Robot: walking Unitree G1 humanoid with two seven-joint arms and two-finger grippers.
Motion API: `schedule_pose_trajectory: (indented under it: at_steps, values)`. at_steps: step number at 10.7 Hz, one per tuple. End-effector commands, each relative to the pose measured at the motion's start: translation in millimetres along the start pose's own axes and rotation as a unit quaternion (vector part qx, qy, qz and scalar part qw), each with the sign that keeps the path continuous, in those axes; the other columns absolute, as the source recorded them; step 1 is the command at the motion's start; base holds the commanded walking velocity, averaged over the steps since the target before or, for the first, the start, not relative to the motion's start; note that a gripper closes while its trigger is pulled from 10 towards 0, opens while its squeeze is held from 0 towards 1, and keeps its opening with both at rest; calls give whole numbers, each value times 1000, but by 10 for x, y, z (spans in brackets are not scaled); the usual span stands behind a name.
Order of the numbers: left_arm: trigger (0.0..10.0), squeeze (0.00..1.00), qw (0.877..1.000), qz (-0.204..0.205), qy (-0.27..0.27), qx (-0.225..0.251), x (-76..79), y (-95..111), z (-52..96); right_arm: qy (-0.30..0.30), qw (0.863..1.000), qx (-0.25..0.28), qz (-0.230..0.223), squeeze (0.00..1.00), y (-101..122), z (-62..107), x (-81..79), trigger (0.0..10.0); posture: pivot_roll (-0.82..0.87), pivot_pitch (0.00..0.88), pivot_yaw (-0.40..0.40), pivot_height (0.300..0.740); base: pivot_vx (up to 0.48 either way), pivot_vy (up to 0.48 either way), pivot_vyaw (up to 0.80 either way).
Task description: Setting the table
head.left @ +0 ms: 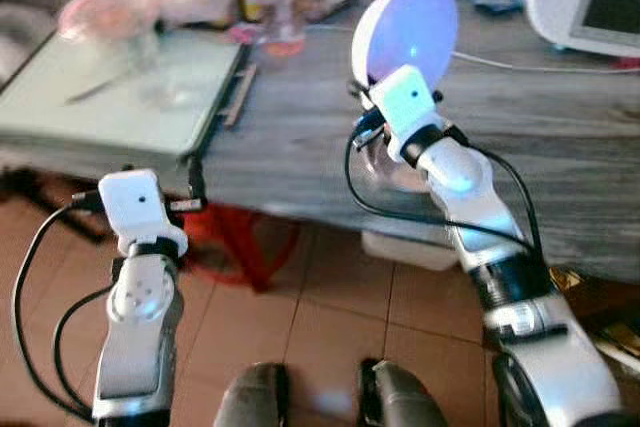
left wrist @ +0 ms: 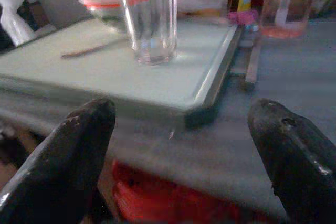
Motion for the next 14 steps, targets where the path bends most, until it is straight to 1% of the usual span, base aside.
schedule_pose_trajectory:
  at_steps: [1, 2, 3, 4, 5, 8, 9, 10, 11, 13, 14]
  values:
    - [10000, 0, 1000, -8, -2, -5, -25, 4, 42, 26, 999, -5, 18, 0, 34, -83, -25, 10000, 133, 250, 62, 740, 0, 0, 0]
    - [10000, 0, 1000, -9, -2, -8, -47, 11, 69, 43, 998, -24, 44, 0, 5, -140, 1, 10000, 146, 255, 65, 740, 0, 0, 0]
    - [10000, 0, 1000, -10, -3, -11, -65, 17, 91, 57, 996, -37, 58, 0, -31, -169, 10, 10000, 155, 260, 67, 740, 0, 0, 0]
    - [10000, 0, 1000, -15, -5, -13, -85, 28, 115, 83, 991, -57, 87, 0, -81, -202, 11, 10000, 170, 266, 73, 740, 0, 0, 0]
    - [10000, 0, 1000, -16, -5, -16, -99, 28, 124, 96, 988, -65, 100, 0, -90, -230, 7, 10000, 178, 268, 75, 740, 0, 0, 0]
    - [10000, 0, 1000, -10, -9, -24, -88, 27, 136, 125, 980, -98, 116, 0, -152, -264, -1, 10000, 176, 264, 75, 740, 0, 0, 0]
    - [10000, 0, 1000, -8, -14, -26, -56, 23, 130, 135, 978, -105, 122, 663, -175, -247, 6, 10000, 169, 260, 77, 740, 0, 0, 0]
    - [10000, 0, 999, -6, -15, -27, -43, 21, 118, 141, 976, -107, 130, 757, -171, -236, 9, 10000, 163, 257, 80, 740, 0, 0, 0]
    - [10000, 0, 999, -5, -17, -28, -32, 23, 100, 158, 970, -115, 143, 1000, -179, -206, 1, 10000, 157, 252, 78, 740, 0, 0, 0]
    - [10000, 0, 999, -2, -17, -29, -27, 15, 72, 180, 962, -132, 156, 1000, -177, -160, 19, 10000, 142, 244, 73, 740, 0, 0, 0]
    - [10000, 0, 999, 1, -17, -29, -12, 11, 60, 186, 958, -140, 167, 1000, -161, -138, 54, 10000, 135, 239, 71, 740, 0, 0, 0]
Point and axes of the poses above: a point about 5 cm out from each wrist's last joint towards the gripper, its own z axis pointing back from the gripper into the wrist, its own y axis along the axis of the wrist's last joint, x = y × z, the point moved 6 cm from there along -z, pointing out of the wrist towards the gripper, and after that the axes turned 15 degrees about -z, right-handed, at the moved point
